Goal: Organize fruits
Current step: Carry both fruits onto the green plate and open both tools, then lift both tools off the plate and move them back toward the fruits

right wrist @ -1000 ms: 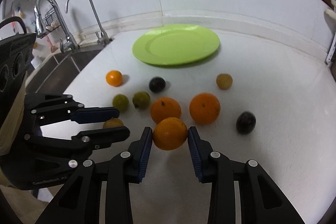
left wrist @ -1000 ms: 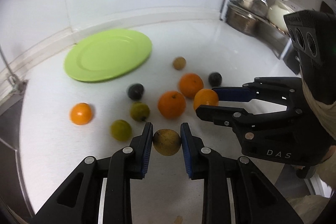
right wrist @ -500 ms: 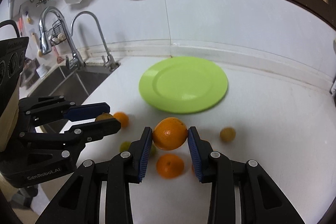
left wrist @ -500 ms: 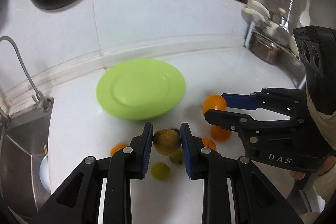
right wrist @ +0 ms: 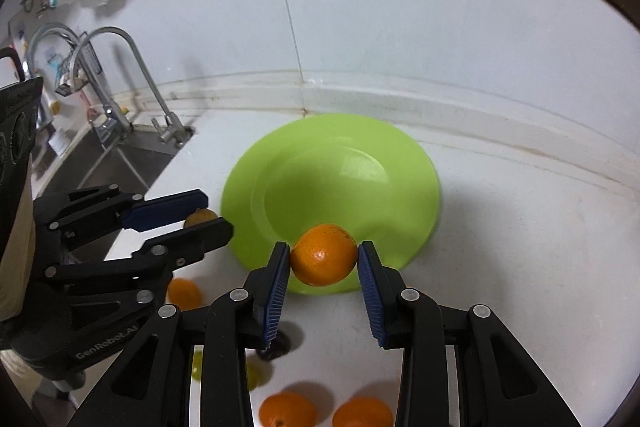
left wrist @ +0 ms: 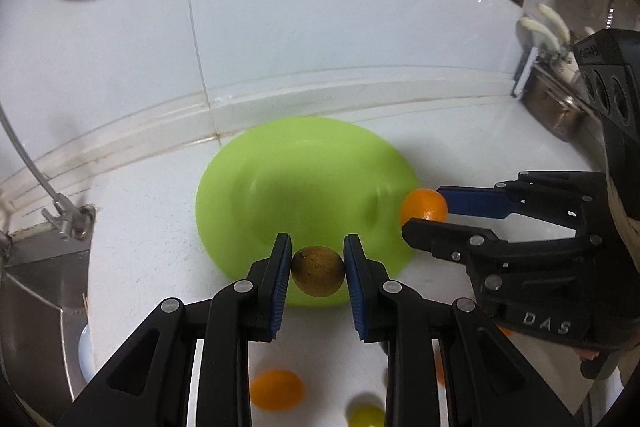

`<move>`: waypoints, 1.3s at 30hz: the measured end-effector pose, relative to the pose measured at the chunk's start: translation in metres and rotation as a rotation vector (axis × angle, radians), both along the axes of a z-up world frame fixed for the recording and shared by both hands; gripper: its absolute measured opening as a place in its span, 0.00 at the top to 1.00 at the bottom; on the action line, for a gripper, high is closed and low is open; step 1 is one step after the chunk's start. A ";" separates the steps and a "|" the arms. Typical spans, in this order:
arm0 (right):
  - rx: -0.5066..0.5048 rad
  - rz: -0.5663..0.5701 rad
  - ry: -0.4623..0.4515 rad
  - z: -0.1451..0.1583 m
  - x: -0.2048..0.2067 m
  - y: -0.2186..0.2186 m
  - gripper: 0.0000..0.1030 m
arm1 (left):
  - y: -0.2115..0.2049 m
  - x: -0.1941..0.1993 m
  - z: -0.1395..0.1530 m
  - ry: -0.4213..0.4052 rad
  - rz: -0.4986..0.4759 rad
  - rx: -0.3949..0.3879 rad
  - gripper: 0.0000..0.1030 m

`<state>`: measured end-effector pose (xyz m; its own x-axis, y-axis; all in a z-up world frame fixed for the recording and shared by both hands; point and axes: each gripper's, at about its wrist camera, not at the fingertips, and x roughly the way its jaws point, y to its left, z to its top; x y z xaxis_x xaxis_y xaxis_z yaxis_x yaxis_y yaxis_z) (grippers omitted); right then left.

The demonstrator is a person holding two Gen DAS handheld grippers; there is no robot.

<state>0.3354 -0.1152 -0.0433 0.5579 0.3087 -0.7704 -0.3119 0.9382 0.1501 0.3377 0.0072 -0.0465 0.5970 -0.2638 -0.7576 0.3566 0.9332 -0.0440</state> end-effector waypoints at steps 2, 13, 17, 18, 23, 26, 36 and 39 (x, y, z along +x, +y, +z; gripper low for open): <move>-0.012 0.002 0.016 -0.010 0.009 0.001 0.65 | 0.000 0.013 -0.008 0.028 0.007 0.004 0.74; -0.024 -0.006 0.088 -0.039 0.037 0.004 0.65 | 0.002 0.036 -0.026 0.091 0.041 0.001 0.70; -0.031 -0.014 0.077 -0.038 0.034 0.004 0.57 | 0.005 0.032 -0.018 0.067 0.058 0.010 0.64; -0.033 -0.019 0.069 -0.036 0.033 0.003 0.56 | 0.006 0.029 -0.015 0.055 0.064 0.016 0.63; -0.011 -0.055 0.022 -0.022 0.017 -0.008 0.56 | 0.011 0.007 0.001 0.008 0.090 0.046 0.58; -0.030 -0.084 -0.021 -0.012 0.002 -0.013 0.56 | 0.011 -0.012 0.014 -0.030 0.099 0.048 0.53; -0.028 -0.168 -0.138 0.022 -0.059 -0.029 0.49 | 0.016 -0.078 0.050 -0.142 0.140 0.016 0.34; -0.044 -0.189 -0.165 0.028 -0.077 -0.032 0.43 | 0.020 -0.094 0.055 -0.169 0.150 0.013 0.29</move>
